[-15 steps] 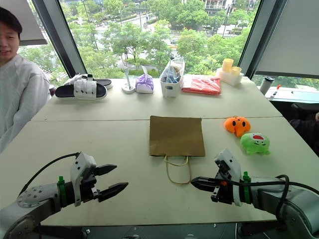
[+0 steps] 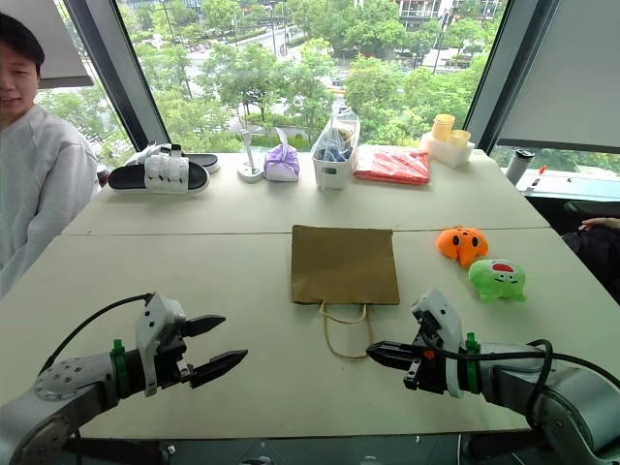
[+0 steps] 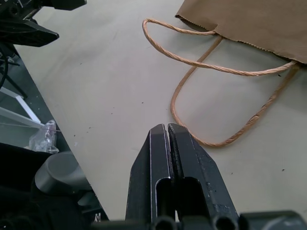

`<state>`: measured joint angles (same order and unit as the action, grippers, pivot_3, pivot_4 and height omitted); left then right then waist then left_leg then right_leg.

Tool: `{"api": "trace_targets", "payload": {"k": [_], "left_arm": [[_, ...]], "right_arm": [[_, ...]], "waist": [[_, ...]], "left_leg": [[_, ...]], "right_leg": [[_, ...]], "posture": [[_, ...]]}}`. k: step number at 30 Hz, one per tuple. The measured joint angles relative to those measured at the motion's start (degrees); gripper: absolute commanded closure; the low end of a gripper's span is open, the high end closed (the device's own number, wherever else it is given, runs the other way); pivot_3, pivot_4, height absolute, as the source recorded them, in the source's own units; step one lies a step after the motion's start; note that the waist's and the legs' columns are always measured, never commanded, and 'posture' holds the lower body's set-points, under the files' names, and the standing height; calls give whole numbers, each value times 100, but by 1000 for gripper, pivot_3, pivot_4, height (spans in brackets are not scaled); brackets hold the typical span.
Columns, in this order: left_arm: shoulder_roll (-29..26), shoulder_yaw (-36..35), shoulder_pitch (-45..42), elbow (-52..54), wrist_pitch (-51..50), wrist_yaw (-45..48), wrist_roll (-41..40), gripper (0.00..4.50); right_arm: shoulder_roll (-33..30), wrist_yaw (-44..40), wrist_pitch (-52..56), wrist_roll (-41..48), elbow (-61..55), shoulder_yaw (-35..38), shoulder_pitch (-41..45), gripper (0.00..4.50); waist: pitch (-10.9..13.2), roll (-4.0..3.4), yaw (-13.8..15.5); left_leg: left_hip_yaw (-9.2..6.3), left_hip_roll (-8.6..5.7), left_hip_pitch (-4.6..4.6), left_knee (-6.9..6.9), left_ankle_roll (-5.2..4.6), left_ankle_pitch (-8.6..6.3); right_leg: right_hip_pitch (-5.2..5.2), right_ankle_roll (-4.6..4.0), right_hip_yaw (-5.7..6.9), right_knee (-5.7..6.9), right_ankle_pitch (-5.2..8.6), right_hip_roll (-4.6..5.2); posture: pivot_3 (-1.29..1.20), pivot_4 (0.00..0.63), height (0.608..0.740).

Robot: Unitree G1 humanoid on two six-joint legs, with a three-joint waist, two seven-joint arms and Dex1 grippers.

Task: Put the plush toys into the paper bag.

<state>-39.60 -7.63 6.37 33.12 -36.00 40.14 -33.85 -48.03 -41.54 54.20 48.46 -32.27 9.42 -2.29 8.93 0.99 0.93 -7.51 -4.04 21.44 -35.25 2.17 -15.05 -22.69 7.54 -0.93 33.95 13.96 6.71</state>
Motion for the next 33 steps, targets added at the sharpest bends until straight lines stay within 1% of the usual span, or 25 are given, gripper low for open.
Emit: {"api": "trace_targets", "payload": {"k": [3,5,8,10,12,14,16,17,20,25,27,28,29,30,32,33], "left_arm": [[-184,79,-284,-198,165,181,209,0],[-378,283,-575,-405,405,461,428,0],[-459,850,-1324,-947,1071,1060,889,0],[-394,1315,-1947,-1532,1676,1489,1279,0],[-206,1724,-2405,-2114,2256,1745,1702,0],[5,2075,-2682,-2610,2809,1928,2086,0],[142,2298,-2833,-2962,3206,2136,2273,0],[318,2440,-3052,-3285,3444,2229,2393,0],[988,2677,-3735,-4109,3965,2320,2607,0],[1811,2754,-4524,-5104,4474,2424,2722,0],[2031,2798,-4651,-5298,4617,2489,2749,527],[2120,2840,-4701,-5387,4662,2511,2761,895],[2244,2877,-4747,-5513,4702,2561,2765,1308],[2323,2902,-4757,-5620,4768,2604,2772,1824],[2372,2927,-4759,-5784,4865,2658,2829,2845],[2376,2930,-4759,-5873,4929,2703,2859,3245]], "right_arm": [[54,51,-2,-3,-8,1,-45,4467],[81,73,-2,-8,-7,-1,-62,4467],[88,77,0,-48,26,-40,38,4467],[92,83,-2,-105,92,-111,157,4467],[107,127,-3,-171,126,-132,169,4467],[179,190,-8,-219,127,-123,172,4467],[219,245,-8,-219,121,-106,145,4467],[274,326,-10,-223,88,-37,34,4467],[564,557,-18,-226,-95,-24,-226,4467],[787,829,-44,-272,-286,-46,-429,4467],[832,887,-77,-297,-296,-98,-436,4500],[852,915,-93,-322,-296,-124,-433,4500],[887,953,-113,-338,-297,-142,-432,4500],[903,981,-134,-351,-297,-169,-428,4500],[917,1022,-150,-386,-297,-198,-428,4500],[926,1037,-174,-395,-297,-199,-429,4500]], "waist": [[0,0,-4],[0,-1,-6],[0,-1,3],[0,0,-6],[0,-1,-6],[0,1,-16],[0,1,-32],[0,1,-14],[0,4,109],[0,6,119],[-1,5,107],[0,6,110],[-1,5,111],[-1,5,106],[-1,5,97],[-1,5,97]], "left_leg": [[2,-1,0,0,0,0],[5,-2,0,0,0,0],[6,-3,1,-2,0,0],[8,-3,-1,-1,0,0],[9,-5,1,1,0,0],[7,-5,2,2,-1,0],[6,-3,3,3,-1,0],[5,-3,2,3,-1,0],[-9,-8,7,-3,-1,1],[-4,-10,1,-10,-2,1],[-3,-9,-2,-9,-2,1],[-5,-9,-2,-9,-2,1],[-5,-9,-2,-9,-2,1],[-4,-9,-3,-9,-2,1],[-5,-9,-3,-9,-2,1],[-6,-9,-3,-9,-2,2]], "right_leg": [[0,0,1,0,0,0],[-1,0,0,0,0,0],[0,0,2,0,0,0],[2,0,2,-1,-1,0],[0,1,2,-1,-1,0],[-2,4,1,0,-3,0],[-8,15,-1,1,-9,0],[-6,19,3,3,-10,0],[-1,26,16,4,-15,-1],[5,30,15,6,-17,-2],[5,31,15,11,-17,-3],[4,32,16,12,-16,-4],[5,32,16,14,-16,-4],[5,32,15,14,-16,-4],[4,33,15,15,-16,-5],[4,33,15,16,-16,-6]], "posture": [[0,150,740],[0,150,740],[0,150,740],[0,150,740],[0,150,740],[0,150,740],[0,150,740],[0,150,740],[0,150,740],[0,150,740],[0,150,740],[0,150,740],[0,150,740],[0,150,740],[0,150,740],[0,150,740]]}}
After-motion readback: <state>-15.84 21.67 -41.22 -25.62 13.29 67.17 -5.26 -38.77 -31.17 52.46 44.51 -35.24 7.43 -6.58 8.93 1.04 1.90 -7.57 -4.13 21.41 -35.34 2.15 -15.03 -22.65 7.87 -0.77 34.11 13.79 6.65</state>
